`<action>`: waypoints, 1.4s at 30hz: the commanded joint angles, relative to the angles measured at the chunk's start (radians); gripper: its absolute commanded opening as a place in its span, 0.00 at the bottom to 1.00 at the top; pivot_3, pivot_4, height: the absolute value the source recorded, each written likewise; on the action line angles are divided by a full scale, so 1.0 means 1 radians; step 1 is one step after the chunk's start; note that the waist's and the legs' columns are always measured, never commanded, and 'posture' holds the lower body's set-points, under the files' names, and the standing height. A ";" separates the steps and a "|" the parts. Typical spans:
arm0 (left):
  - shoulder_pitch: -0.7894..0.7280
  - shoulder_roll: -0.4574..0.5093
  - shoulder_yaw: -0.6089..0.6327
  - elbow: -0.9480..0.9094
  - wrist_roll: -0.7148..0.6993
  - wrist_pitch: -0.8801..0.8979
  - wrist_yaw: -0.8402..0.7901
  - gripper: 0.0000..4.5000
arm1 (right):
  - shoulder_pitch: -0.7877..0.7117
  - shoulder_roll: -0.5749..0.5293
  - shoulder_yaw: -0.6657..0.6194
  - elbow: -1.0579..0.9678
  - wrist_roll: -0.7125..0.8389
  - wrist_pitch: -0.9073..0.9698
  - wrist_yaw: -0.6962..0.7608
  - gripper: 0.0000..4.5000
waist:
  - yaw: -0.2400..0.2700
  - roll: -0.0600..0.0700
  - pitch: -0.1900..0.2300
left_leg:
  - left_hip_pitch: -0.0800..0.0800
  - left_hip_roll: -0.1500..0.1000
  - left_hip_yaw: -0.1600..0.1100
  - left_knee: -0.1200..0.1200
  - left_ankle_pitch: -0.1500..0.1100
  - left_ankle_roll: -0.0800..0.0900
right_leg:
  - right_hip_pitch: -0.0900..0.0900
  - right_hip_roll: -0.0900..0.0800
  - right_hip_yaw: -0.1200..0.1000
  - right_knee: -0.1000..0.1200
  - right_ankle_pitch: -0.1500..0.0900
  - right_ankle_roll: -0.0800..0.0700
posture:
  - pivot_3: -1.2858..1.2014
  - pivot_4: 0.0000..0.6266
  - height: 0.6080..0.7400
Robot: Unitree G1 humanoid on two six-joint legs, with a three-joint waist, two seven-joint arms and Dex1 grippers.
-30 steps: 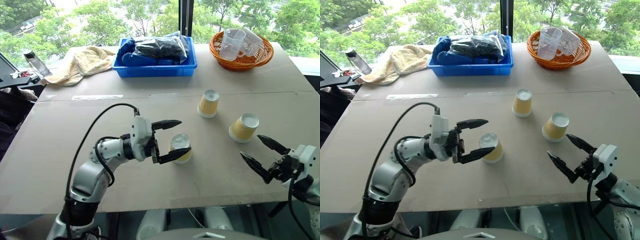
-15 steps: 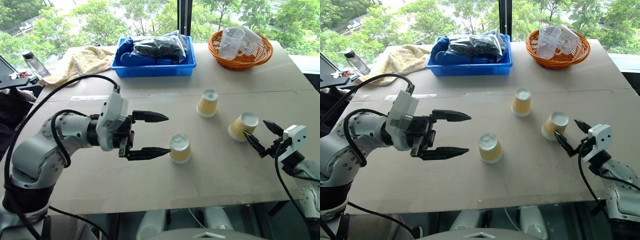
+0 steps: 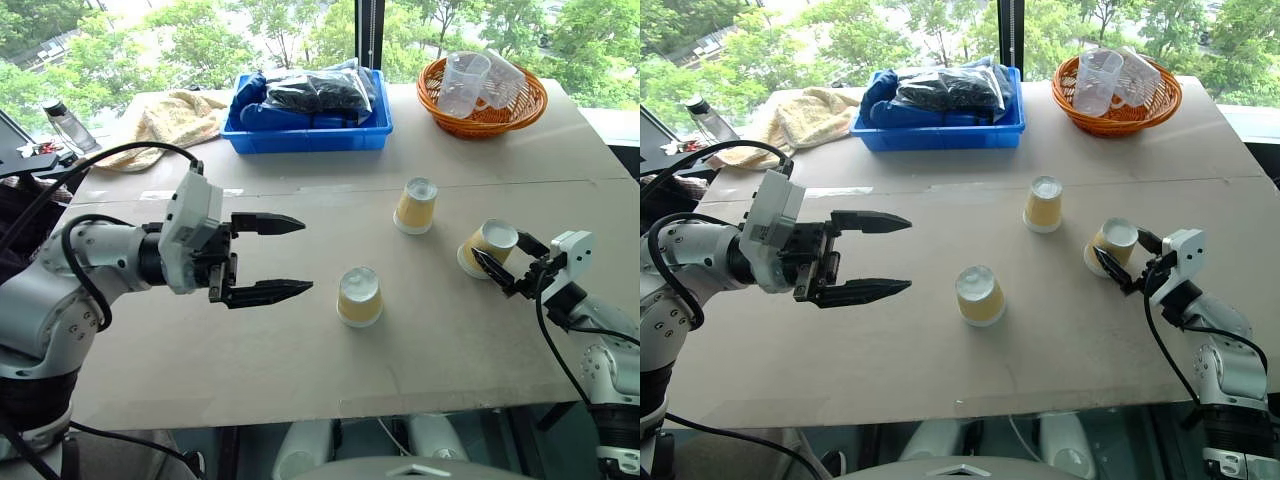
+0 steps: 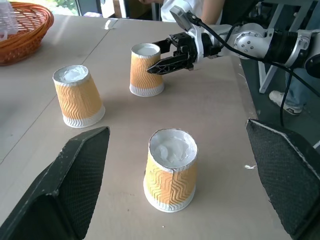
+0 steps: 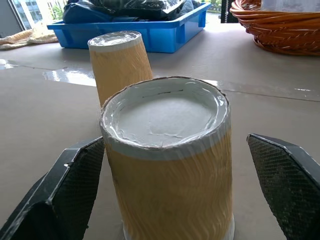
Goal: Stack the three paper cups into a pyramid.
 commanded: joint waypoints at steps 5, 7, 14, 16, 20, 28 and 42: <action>0.011 0.009 0.040 -0.005 -0.005 -0.011 -0.010 1.00 | 0.002 0.011 -0.010 -0.040 0.016 -0.029 0.014 0.53 | 0.000 0.000 0.000 | 0.000 0.000 0.000 0.000 0.000 0.000 | 0.000 0.000 0.000 0.000 0.000 0.000 | 0.52 0.24 1.00; 0.015 0.010 0.045 0.001 -0.007 -0.013 -0.017 1.00 | 0.007 0.011 -0.006 -0.052 0.026 -0.034 0.031 0.48 | 0.000 0.000 0.000 | 0.000 0.000 0.000 0.000 0.000 0.000 | 0.000 0.000 0.000 0.000 0.000 0.000 | 0.52 0.24 1.00; 0.064 0.024 0.071 0.040 0.010 -0.026 -0.073 1.00 | 0.072 -0.028 0.137 -0.249 0.073 0.081 0.143 0.48 | -0.005 0.001 0.001 | 0.000 0.000 0.000 0.000 0.000 0.000 | 0.000 0.000 0.000 0.000 0.000 0.000 | 0.52 0.24 1.00; 0.079 0.030 0.080 0.048 0.016 -0.030 -0.087 1.00 | 0.087 -0.047 0.193 -0.288 0.050 0.074 0.189 0.48 | -0.004 0.001 0.001 | 0.000 0.000 0.000 0.000 0.000 0.000 | 0.000 0.000 0.000 0.000 0.000 0.000 | 0.52 0.24 1.00; 0.082 0.031 0.087 0.049 0.018 -0.036 -0.098 1.00 | 0.095 -0.075 0.291 -0.310 0.009 0.057 0.252 0.48 | 0.002 -0.001 0.002 | 0.000 0.000 -0.001 0.000 0.000 0.000 | 0.000 0.000 -0.001 0.000 0.000 0.000 | 0.52 0.24 1.00; 0.100 0.040 0.101 0.048 0.027 -0.043 -0.116 1.00 | 0.045 -0.058 0.364 -0.276 -0.037 0.022 0.278 0.48 | -0.003 -0.003 0.004 | 0.000 0.000 -0.001 0.000 0.000 0.000 | -0.001 0.000 -0.001 0.000 0.000 0.000 | 0.52 0.24 1.00; 0.101 0.029 0.129 0.048 0.002 -0.040 -0.111 1.00 | 0.116 -0.159 0.194 -0.353 0.121 0.113 0.318 0.98 | 0.002 -0.003 0.005 | -0.002 0.000 -0.001 0.000 0.000 0.000 | -0.001 -0.001 -0.001 -0.001 0.000 0.000 | 0.52 0.24 1.00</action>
